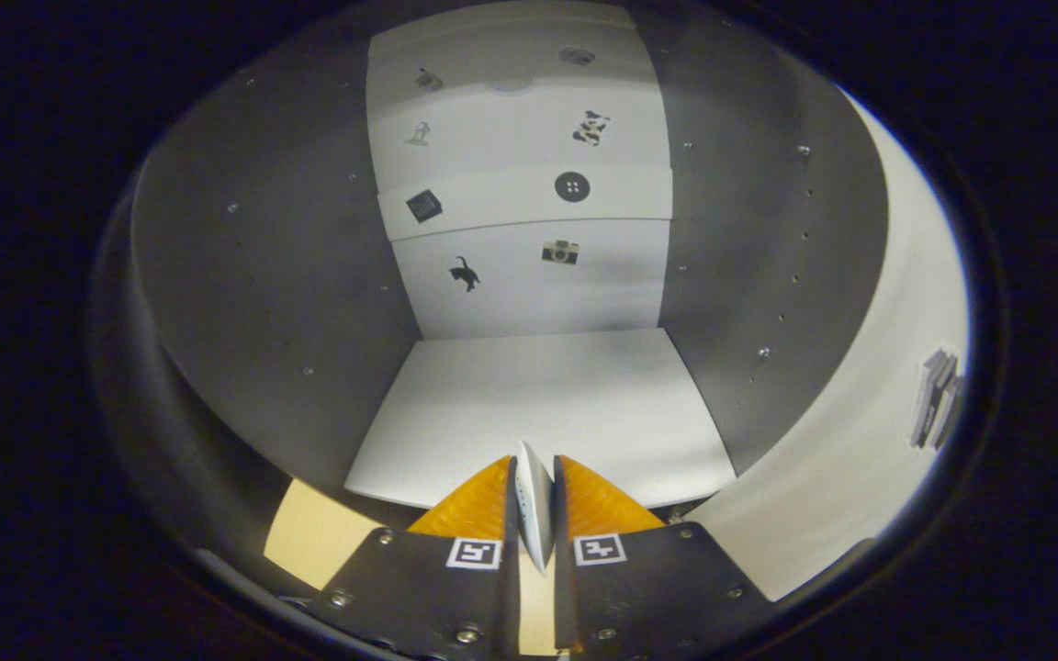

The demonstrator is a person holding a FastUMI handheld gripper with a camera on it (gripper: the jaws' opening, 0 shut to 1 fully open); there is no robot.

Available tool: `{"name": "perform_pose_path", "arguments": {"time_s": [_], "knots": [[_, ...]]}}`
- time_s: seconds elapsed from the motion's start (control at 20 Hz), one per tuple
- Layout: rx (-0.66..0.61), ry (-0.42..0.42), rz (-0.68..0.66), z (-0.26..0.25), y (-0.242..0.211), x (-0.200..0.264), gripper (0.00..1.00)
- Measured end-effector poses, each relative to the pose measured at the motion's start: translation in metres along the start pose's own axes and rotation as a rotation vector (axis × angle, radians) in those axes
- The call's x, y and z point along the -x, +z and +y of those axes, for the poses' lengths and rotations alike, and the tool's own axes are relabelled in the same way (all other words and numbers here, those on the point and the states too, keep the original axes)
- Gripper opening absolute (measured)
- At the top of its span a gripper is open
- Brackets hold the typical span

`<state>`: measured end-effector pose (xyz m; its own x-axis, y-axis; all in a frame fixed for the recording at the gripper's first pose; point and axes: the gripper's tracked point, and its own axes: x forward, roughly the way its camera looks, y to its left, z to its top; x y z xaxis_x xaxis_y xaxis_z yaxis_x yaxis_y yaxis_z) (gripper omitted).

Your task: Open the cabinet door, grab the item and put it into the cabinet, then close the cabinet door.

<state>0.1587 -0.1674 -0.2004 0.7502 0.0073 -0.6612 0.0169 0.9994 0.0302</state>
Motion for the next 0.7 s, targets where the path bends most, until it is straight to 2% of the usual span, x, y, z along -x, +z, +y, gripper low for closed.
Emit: {"name": "perform_pose_path", "arguments": {"time_s": [0.1,0.5,0.55,0.7], "knots": [[0.03,-0.023,0.019,-0.003,0.002,-0.011,0.15],[-0.007,0.029,0.088,0.008,0.008,-0.036,0.15],[-0.019,0.027,0.083,0.008,0.011,-0.038,0.21],[-0.049,0.047,0.052,0.013,0.019,-0.039,0.3]]}}
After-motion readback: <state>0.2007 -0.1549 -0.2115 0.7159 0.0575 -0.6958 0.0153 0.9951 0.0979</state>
